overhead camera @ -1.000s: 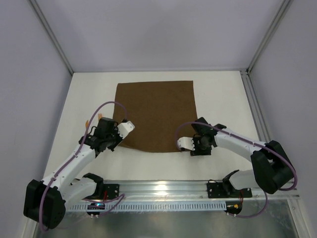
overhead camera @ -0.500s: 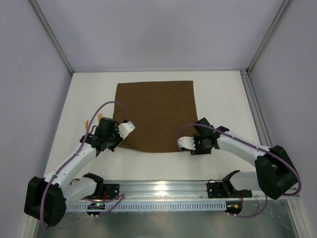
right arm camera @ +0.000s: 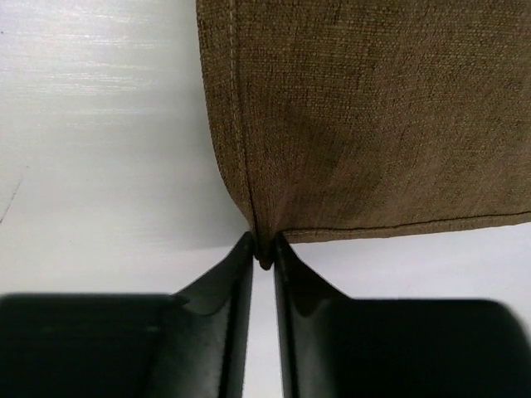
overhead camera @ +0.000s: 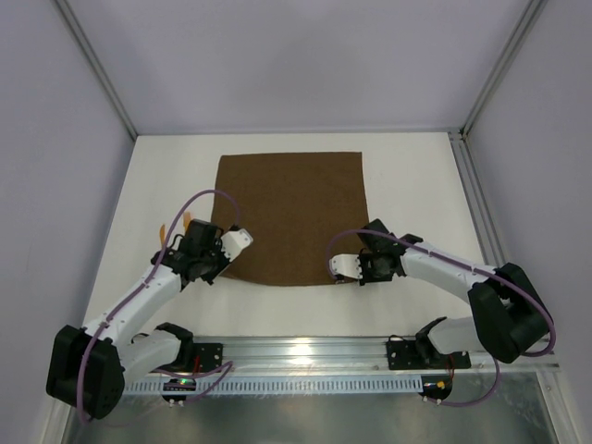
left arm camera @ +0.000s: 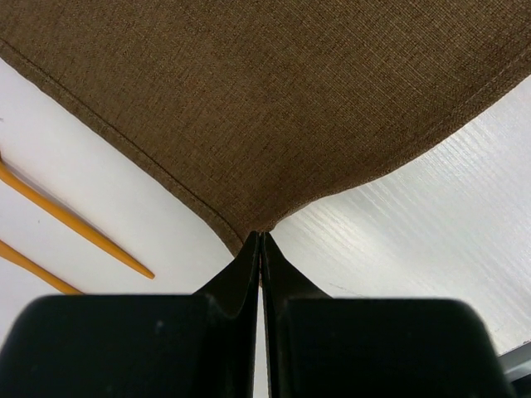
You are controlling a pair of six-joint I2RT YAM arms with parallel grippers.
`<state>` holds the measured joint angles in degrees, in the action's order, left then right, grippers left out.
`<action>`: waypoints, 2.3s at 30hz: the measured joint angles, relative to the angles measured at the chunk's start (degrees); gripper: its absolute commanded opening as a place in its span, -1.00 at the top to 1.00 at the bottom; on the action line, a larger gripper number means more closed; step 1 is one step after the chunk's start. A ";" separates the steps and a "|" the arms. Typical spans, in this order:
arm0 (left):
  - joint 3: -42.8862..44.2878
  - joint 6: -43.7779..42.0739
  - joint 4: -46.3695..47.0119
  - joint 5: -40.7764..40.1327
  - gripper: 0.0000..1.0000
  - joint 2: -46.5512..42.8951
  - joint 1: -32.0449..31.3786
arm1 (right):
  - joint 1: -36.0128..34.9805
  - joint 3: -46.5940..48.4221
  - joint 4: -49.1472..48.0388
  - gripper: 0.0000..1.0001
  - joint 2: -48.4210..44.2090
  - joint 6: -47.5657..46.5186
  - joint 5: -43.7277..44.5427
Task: Fold the napkin into a case and place the utensils inside
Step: Pick up the flattened napkin from the center of the board, then fold and flatten the napkin at the center of the board.
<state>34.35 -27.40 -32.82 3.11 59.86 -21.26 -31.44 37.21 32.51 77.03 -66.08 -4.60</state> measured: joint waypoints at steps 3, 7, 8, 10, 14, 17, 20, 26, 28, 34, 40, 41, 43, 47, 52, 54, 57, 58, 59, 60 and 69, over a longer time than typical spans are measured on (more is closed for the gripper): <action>0.00 0.00 -0.33 -0.02 1.00 -0.24 0.00 | -0.11 -0.04 0.13 0.94 0.00 -0.07 0.00; 0.00 0.02 -1.29 -0.07 1.00 -1.75 0.00 | -0.90 0.11 1.38 0.94 -0.17 0.20 -0.20; 0.00 0.04 -1.79 -0.07 1.00 -2.21 0.00 | -1.18 0.31 2.34 0.94 -0.35 0.37 -0.44; 0.17 0.17 -3.28 0.02 1.00 -3.10 0.00 | -1.68 0.96 4.81 0.94 -1.16 0.94 -1.07; 1.53 0.24 -8.59 1.73 1.00 -5.62 0.00 | -2.49 5.20 12.74 0.94 -4.61 2.80 -4.11; 3.56 -0.04 -14.14 4.26 1.00 -8.17 0.00 | -3.39 9.29 18.99 0.94 -7.65 4.48 -7.82; 6.73 -0.31 -20.15 5.73 1.00 -12.41 0.00 | -3.85 12.22 25.11 0.94 -11.39 6.01 -11.76; 8.81 1.64 -19.69 1.29 1.00 -11.89 0.00 | -3.85 14.95 30.86 0.94 -15.30 7.74 -14.62; 10.40 2.51 -18.03 -1.68 1.00 -8.63 0.00 | -3.39 15.06 29.27 0.94 -14.97 8.24 -13.70; 20.48 4.81 -7.10 -9.03 1.00 5.46 0.33 | 7.63 21.49 20.72 0.94 -4.07 12.55 -13.49; 30.75 5.77 6.43 -15.06 1.00 22.29 1.64 | 13.92 34.05 12.35 0.94 13.44 18.73 -10.75; 32.17 5.75 7.32 -15.41 1.00 24.68 1.86 | 14.51 35.87 11.96 0.94 15.96 19.78 -10.47; 35.10 5.64 10.16 -16.24 1.00 30.36 2.40 | 15.63 40.52 11.67 0.94 22.27 22.12 -9.33; 40.89 4.70 14.01 -17.90 1.00 40.74 3.15 | 18.36 47.06 11.96 0.94 31.80 26.84 -5.55; 48.19 4.24 16.50 -18.10 1.00 49.37 3.15 | 21.27 49.40 11.58 0.94 35.87 31.30 -3.30; 50.10 4.02 17.20 -18.14 1.00 50.97 3.06 | 21.31 49.70 11.39 0.94 35.87 32.26 -2.97; 52.61 3.13 17.84 -18.62 1.00 52.54 3.13 | 21.18 51.67 11.37 0.94 36.24 33.53 -2.69; 53.66 2.93 17.90 -18.82 1.00 53.20 3.17 | 21.16 52.98 11.34 0.94 36.76 33.77 -2.56; 54.55 2.91 18.14 -19.04 1.00 53.88 3.21 | 21.16 54.58 11.37 0.94 37.57 33.99 -2.49; 55.30 2.89 18.53 -19.21 1.00 54.66 3.23 | 21.16 56.37 11.54 0.94 38.56 34.18 -2.34; 56.54 2.67 19.21 -20.06 1.00 59.47 3.37 | 21.18 64.08 13.11 0.94 46.77 34.80 0.11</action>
<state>90.89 -24.73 -13.61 -16.95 119.33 -17.89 -10.26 101.30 45.63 123.81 -31.29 -4.49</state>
